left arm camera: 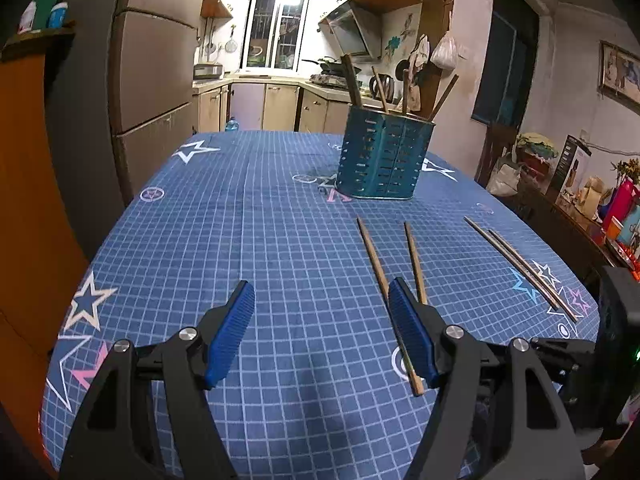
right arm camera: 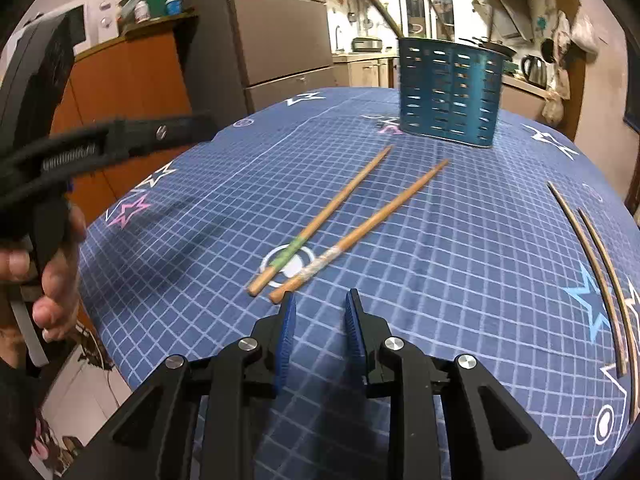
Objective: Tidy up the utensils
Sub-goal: 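Move the left tool back and close it on a fourth chopstick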
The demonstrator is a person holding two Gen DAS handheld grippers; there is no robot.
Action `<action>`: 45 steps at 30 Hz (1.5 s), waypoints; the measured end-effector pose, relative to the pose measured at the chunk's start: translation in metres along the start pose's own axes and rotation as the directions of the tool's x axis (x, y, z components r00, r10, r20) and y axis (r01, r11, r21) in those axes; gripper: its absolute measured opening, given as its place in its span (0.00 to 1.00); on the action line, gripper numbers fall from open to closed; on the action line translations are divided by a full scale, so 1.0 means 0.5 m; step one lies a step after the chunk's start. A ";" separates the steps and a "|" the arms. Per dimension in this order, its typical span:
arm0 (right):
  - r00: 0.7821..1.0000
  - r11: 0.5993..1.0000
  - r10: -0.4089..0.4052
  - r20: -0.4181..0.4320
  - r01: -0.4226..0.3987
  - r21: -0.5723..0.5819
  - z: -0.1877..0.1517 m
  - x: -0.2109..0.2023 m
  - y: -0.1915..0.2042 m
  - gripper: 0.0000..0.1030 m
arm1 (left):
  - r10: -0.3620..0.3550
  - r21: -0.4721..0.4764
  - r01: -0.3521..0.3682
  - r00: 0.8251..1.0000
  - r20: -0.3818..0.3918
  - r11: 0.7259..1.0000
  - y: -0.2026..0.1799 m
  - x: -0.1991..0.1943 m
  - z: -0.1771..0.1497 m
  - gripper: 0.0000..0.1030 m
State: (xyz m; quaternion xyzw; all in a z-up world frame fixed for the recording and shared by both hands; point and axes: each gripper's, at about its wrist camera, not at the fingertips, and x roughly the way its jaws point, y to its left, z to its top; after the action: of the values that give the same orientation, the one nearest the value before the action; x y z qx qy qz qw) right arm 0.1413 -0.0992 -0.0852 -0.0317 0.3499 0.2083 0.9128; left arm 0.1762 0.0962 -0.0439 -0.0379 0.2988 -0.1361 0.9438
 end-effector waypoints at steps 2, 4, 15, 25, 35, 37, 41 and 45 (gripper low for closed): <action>1.000 1.000 0.009 0.015 -0.009 0.003 0.001 -0.008 -0.002 0.27 | 0.003 -0.009 -0.003 1.000 -0.003 1.000 0.004 0.000 -0.003 0.65; 0.999 0.999 0.043 0.033 -0.043 -0.004 0.004 -0.015 0.009 0.27 | 0.005 -0.012 -0.005 1.000 -0.004 1.000 0.007 -0.001 -0.007 0.65; 0.999 0.999 0.047 0.009 -0.047 -0.022 0.014 0.018 0.032 0.27 | 0.003 -0.006 -0.003 1.000 -0.001 1.000 0.004 -0.006 -0.011 0.65; 0.999 0.999 -0.030 0.012 0.031 -0.043 0.006 0.020 0.025 0.21 | 0.001 -0.008 -0.001 1.000 -0.016 1.000 0.005 -0.008 -0.021 0.65; 0.995 0.995 -0.092 0.035 0.091 0.028 -0.015 -0.013 -0.065 0.20 | -0.054 0.063 0.063 0.990 -0.128 0.996 -0.073 0.033 -0.100 0.64; 0.995 0.996 -0.089 0.040 0.088 0.026 -0.017 -0.011 -0.062 0.20 | -0.054 0.090 0.067 0.989 -0.140 0.994 -0.103 0.044 -0.115 0.60; 0.994 0.995 -0.100 0.042 0.099 0.010 -0.016 -0.008 -0.055 0.20 | 0.007 0.164 0.013 0.992 -0.124 0.986 -0.143 0.057 -0.136 0.48; 0.991 0.993 -0.117 0.069 0.118 -0.011 -0.028 -0.012 -0.043 0.08 | 0.048 0.202 -0.029 0.995 -0.090 0.979 -0.158 0.063 -0.141 0.11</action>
State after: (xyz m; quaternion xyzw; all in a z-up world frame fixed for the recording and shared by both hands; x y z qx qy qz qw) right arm 0.1372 -0.1240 -0.0938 -0.0522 0.3146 0.1577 0.9346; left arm 0.1417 0.0121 -0.1069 0.0694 0.3285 -0.1489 0.9301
